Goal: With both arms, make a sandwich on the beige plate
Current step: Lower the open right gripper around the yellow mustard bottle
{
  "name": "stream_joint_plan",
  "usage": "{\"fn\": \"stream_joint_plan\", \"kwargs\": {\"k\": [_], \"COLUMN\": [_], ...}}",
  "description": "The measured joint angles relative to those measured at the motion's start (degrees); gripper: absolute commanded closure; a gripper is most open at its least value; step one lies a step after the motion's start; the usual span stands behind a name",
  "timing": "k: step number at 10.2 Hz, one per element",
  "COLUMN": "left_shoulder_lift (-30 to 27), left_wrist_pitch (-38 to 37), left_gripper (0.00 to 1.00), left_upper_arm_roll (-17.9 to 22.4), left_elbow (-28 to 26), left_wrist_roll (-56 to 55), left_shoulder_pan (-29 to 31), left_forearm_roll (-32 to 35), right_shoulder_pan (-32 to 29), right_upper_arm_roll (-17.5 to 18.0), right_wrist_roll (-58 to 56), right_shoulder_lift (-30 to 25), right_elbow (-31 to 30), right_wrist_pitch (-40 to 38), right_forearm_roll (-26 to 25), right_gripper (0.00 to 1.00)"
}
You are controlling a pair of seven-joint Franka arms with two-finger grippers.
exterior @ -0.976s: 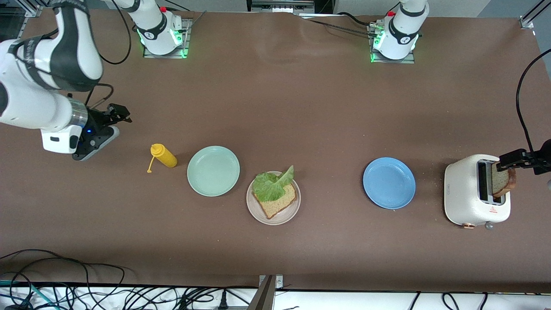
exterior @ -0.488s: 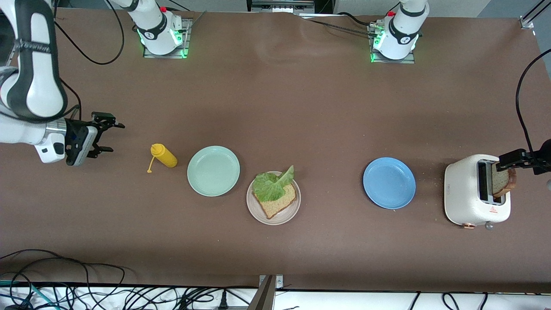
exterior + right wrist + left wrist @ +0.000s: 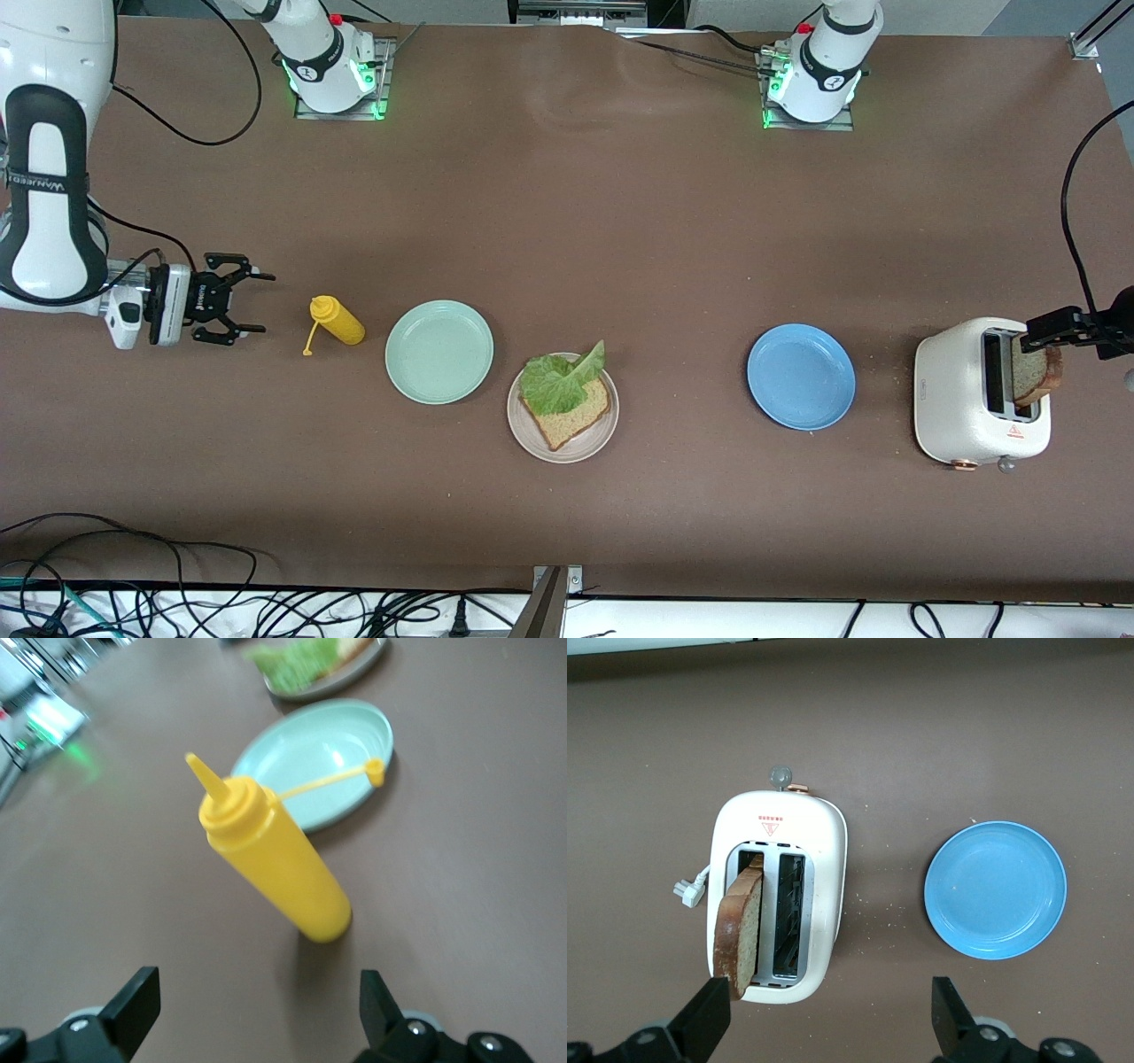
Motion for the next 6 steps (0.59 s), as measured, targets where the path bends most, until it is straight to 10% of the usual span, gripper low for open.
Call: {"fn": "stream_joint_plan", "kwargs": {"k": [6], "left_shoulder_lift": [0.00], "left_wrist_pitch": [0.00], "left_gripper": [0.00], "left_upper_arm_roll": [-0.01], "left_elbow": [-0.01], "left_wrist_roll": [0.01], "left_shoulder_pan": [0.00], "left_forearm_roll": [0.00], "right_shoulder_pan": [-0.31], "right_upper_arm_roll": [1.72], "right_wrist_roll": [-20.09], "right_shoulder_lift": [7.03], "right_elbow": [0.32], "right_wrist_pitch": [-6.17], "right_forearm_roll": [12.05], "right_gripper": [0.00]}}
